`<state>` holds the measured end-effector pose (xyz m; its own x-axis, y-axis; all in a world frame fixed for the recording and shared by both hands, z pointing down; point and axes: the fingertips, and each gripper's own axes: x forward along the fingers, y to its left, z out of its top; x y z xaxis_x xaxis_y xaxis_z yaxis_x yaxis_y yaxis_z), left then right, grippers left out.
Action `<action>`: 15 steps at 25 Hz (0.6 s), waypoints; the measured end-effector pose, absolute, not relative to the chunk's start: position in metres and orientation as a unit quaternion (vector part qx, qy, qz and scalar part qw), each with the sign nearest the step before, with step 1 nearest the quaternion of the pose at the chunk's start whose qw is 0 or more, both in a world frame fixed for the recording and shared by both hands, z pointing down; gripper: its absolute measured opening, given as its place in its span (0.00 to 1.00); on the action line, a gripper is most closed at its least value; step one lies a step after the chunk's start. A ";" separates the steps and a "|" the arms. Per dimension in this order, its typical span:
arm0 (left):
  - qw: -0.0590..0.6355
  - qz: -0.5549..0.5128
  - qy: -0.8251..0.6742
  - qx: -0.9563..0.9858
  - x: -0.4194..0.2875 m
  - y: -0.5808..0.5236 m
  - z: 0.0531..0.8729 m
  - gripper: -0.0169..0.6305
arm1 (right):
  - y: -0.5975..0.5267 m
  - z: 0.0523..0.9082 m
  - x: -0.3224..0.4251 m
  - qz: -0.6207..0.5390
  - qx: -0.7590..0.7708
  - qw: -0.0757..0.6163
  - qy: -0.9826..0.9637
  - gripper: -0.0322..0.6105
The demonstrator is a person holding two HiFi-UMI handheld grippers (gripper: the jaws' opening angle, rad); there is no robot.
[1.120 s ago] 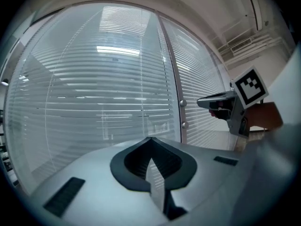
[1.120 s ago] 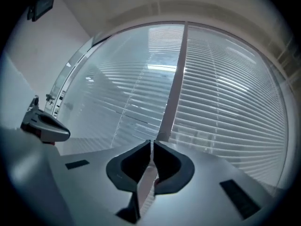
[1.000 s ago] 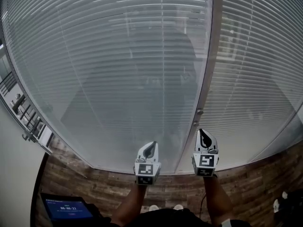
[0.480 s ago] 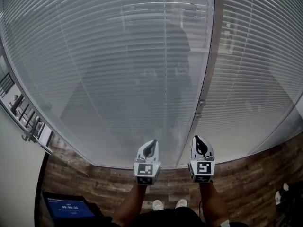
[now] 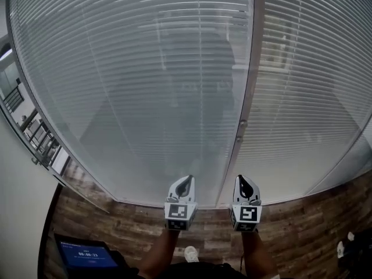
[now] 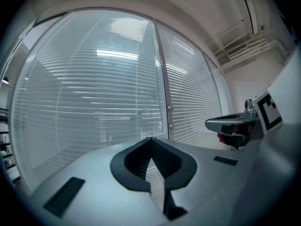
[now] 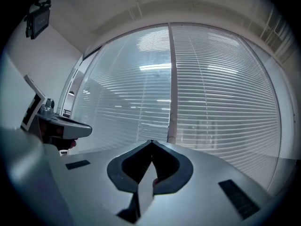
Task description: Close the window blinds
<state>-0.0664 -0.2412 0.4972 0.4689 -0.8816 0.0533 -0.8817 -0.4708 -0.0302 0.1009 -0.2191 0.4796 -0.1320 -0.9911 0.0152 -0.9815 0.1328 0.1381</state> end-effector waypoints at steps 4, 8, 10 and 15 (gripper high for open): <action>0.015 0.032 -0.530 0.847 -0.062 -0.207 0.498 0.02 | -0.187 0.485 0.107 -0.055 0.644 0.052 -0.761 0.05; 0.011 0.025 -0.541 0.841 -0.057 -0.172 0.493 0.02 | -0.154 0.484 0.108 -0.056 0.633 0.044 -0.771 0.05; 0.009 0.028 -0.545 0.838 -0.052 -0.149 0.494 0.02 | -0.132 0.489 0.109 -0.062 0.625 0.044 -0.777 0.05; 0.002 0.035 -0.544 0.838 -0.041 -0.092 0.504 0.02 | -0.074 0.491 0.111 -0.023 0.628 0.051 -0.776 0.05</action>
<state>-0.0406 -0.0923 0.5036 0.4061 -0.9119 0.0600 -0.9121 -0.4085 -0.0349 0.1110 -0.0739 0.4912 -0.2049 -0.9775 0.0493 -0.9728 0.2090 0.0999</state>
